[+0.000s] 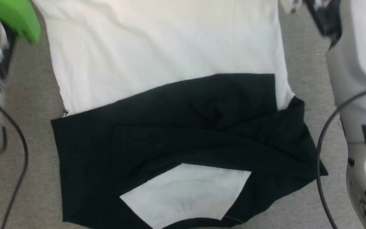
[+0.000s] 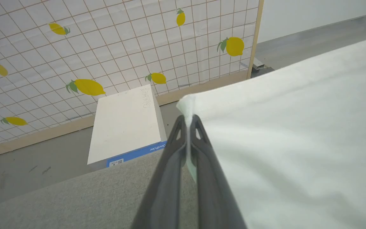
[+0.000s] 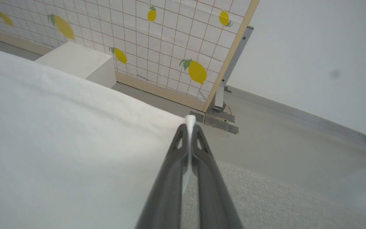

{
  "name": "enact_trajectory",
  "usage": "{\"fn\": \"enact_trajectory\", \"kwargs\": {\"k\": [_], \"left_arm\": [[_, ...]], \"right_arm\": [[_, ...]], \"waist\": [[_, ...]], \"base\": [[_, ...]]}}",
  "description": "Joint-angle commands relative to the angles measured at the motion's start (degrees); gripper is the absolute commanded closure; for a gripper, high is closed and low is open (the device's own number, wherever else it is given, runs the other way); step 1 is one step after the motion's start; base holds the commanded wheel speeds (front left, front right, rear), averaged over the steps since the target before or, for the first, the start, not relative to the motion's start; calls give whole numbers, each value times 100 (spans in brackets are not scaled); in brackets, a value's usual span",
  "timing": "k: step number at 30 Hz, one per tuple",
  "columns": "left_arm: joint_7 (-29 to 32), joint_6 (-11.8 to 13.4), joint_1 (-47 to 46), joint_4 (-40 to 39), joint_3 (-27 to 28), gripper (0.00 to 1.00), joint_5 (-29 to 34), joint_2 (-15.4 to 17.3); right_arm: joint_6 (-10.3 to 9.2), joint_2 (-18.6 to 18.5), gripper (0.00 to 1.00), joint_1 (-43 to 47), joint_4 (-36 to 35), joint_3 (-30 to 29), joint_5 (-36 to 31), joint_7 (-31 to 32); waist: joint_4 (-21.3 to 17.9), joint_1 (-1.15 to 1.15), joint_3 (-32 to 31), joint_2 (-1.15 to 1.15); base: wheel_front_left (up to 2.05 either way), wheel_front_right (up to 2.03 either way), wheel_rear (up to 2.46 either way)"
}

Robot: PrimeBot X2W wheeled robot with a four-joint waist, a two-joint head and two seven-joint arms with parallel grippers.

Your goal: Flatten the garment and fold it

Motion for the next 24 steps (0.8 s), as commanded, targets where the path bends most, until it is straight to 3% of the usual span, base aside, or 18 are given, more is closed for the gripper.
{"fn": "enact_trajectory", "kwargs": {"k": [1, 7, 12, 17, 24], "left_arm": [[-76, 28, 323, -96, 35, 100, -69, 68], [-215, 133, 1880, -832, 150, 100, -457, 140], [-248, 440, 3356, -1578, 286, 100, -782, 128], [-317, 721, 4793, -2214, 248, 100, -1107, -109], [-398, 872, 5831, -2447, 57, 100, -1410, -459]], "right_arm": [[-10, -83, 100, 204, -63, 112, 149, -125], [-10, -522, 100, 1293, -624, 770, 849, -365], [-10, -955, 100, 2449, -1391, 968, 1244, -194], [-10, -1196, 100, 3923, -2284, 585, 1288, 224], [-10, -973, 100, 5661, -3277, -152, 993, 757]], "waist": [[-34, 0, -670, 0], [36, 0, -1498, 0], [82, 0, -2086, 0], [225, 0, -2570, 0], [432, 0, -2922, 0]], "base": [[0, 0, 0], [0, 0, 0], [0, 0, 0], [0, 0, 0], [0, 0, 0]]}}
